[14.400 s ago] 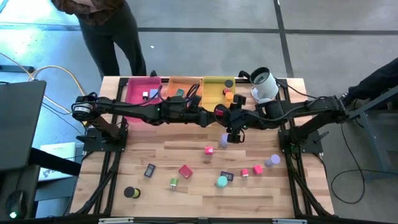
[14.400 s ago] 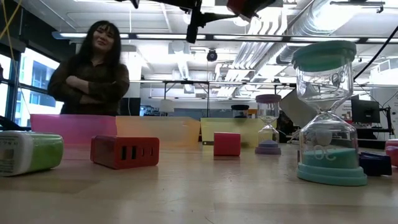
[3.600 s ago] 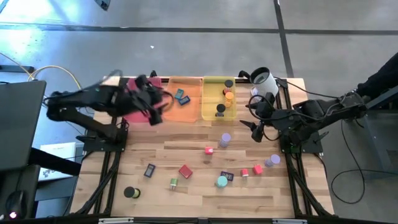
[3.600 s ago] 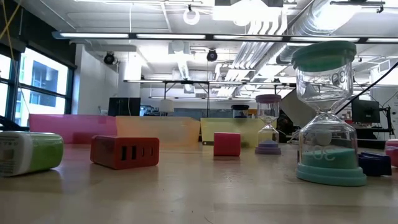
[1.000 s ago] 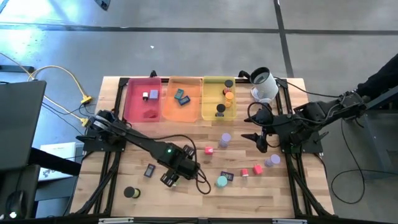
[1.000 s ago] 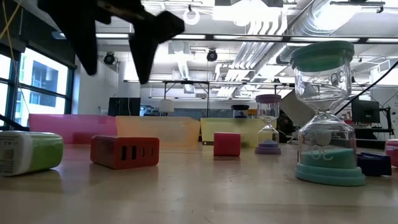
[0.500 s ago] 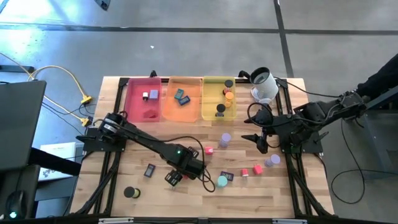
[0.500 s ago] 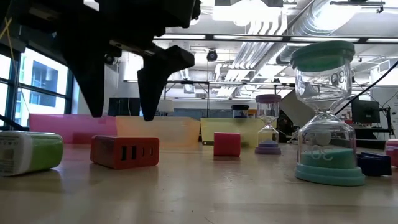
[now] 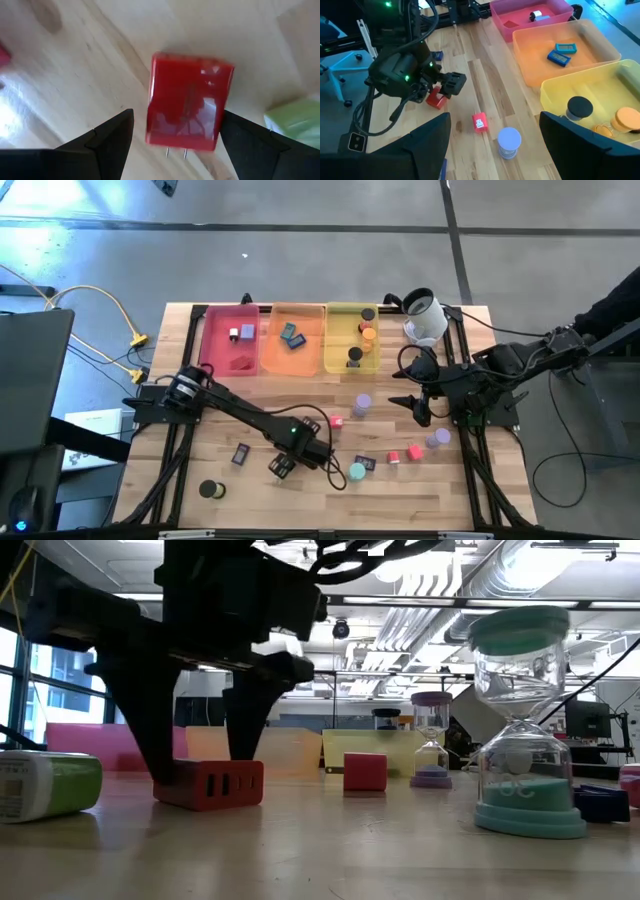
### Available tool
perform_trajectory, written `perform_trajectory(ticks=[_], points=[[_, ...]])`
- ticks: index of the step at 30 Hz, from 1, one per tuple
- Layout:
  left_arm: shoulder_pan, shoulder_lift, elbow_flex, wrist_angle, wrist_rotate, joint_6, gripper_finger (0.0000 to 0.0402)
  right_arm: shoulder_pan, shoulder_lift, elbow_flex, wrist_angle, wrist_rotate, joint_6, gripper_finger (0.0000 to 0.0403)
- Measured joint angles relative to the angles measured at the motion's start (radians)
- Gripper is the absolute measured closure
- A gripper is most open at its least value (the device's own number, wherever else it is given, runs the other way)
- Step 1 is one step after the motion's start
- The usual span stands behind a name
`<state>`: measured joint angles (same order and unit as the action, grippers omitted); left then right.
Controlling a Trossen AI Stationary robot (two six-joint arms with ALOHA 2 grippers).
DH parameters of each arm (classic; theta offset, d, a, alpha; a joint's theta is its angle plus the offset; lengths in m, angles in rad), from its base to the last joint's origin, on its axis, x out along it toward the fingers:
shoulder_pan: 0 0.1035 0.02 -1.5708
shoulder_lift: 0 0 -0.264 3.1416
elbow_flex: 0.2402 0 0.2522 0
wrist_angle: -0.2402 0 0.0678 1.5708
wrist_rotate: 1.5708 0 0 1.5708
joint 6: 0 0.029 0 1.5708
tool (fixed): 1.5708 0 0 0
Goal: Pick & Place Office items
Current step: Put the red charger adapter into the red bin
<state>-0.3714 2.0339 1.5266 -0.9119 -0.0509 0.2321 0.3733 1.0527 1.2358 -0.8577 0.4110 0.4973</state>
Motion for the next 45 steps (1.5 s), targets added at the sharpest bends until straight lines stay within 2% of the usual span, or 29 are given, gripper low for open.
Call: perform_trajectory(ticks=[10,13,18,23,29,38,45], points=[[0.0,0.024,-0.018,0.037,-0.003,-0.02,0.0124,0.0,0.0,0.0,0.002,-0.003,0.007,0.0108],[-0.001,0.024,-0.018,0.036,-0.009,-0.02,0.014,0.0,0.0,0.0,0.002,-0.003,0.007,0.0108],[-0.001,0.024,-0.019,0.034,-0.01,-0.021,0.0195,0.0,0.0,0.0,0.001,-0.003,0.004,0.0108],[0.0,0.024,-0.019,0.03,-0.006,-0.059,0.02,0.0,0.0,0.0,0.0,-0.003,-0.003,0.0108],[0.013,-0.001,-0.02,-0.003,-0.011,-0.178,0.02,0.0,0.0,0.0,-0.001,-0.003,-0.012,0.0108],[0.045,-0.149,-0.019,-0.202,-0.091,-0.315,0.02,0.0,0.0,0.0,-0.006,-0.016,-0.033,0.0108],[0.107,-0.333,-0.019,-0.39,-0.144,-0.639,0.02,0.0,0.0,0.0,-0.006,-0.03,-0.065,0.0108]])
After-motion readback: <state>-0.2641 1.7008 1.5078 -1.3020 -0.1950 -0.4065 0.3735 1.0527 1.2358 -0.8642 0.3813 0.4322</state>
